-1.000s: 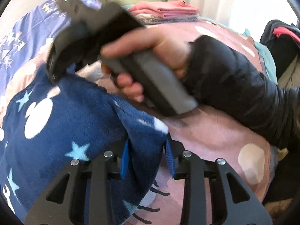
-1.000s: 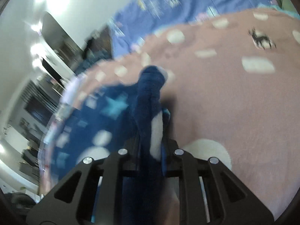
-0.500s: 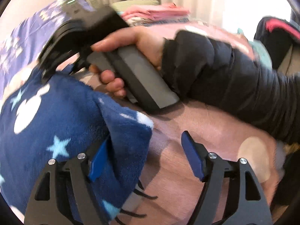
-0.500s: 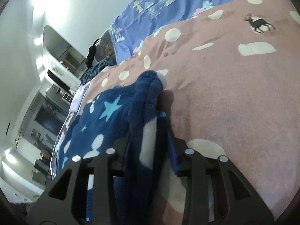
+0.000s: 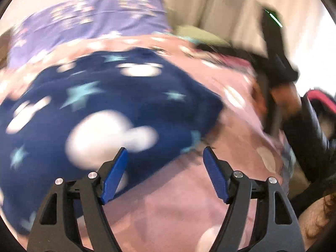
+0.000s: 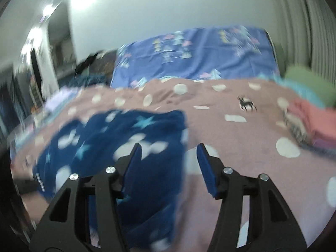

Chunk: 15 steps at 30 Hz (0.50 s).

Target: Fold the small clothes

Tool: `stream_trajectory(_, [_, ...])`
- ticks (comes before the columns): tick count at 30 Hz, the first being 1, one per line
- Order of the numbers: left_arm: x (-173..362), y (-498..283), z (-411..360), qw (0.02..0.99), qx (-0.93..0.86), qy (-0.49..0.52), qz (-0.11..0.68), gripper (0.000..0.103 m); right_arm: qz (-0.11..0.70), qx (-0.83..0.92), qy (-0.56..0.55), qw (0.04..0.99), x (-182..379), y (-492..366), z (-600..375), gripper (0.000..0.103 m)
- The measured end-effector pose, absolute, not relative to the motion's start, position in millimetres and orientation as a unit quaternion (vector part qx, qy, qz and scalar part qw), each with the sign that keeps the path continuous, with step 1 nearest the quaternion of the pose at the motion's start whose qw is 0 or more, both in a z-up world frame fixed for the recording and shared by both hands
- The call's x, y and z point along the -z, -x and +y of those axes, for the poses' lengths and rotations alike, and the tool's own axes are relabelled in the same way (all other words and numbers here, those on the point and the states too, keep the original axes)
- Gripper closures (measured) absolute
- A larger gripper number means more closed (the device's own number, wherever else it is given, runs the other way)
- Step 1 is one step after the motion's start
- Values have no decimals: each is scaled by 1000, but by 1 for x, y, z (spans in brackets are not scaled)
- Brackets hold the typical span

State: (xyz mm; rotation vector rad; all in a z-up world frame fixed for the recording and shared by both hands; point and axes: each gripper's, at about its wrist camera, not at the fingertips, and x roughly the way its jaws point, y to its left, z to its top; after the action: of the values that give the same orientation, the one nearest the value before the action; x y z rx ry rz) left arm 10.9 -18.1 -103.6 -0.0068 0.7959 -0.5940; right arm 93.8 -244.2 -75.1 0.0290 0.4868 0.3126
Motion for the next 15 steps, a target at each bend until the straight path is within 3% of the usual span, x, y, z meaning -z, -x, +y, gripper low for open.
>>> stream_trajectory(3, [100,-9,39,901,218,54,372,28,262,-186,23,947,84,-77,-206,46])
stream_trajectory(8, [105,11,132,922,89,86,367,28,384,-119,121,908,155,-84,-165,42])
stream_trajectory(11, [114,17,174,922,48,83,375,28,350,-72,172,918,143,-68,-144,41])
stream_trajectory(15, [115,24,212,927,38,116,355,28,241,-90,240,936,112,-25,-96,41])
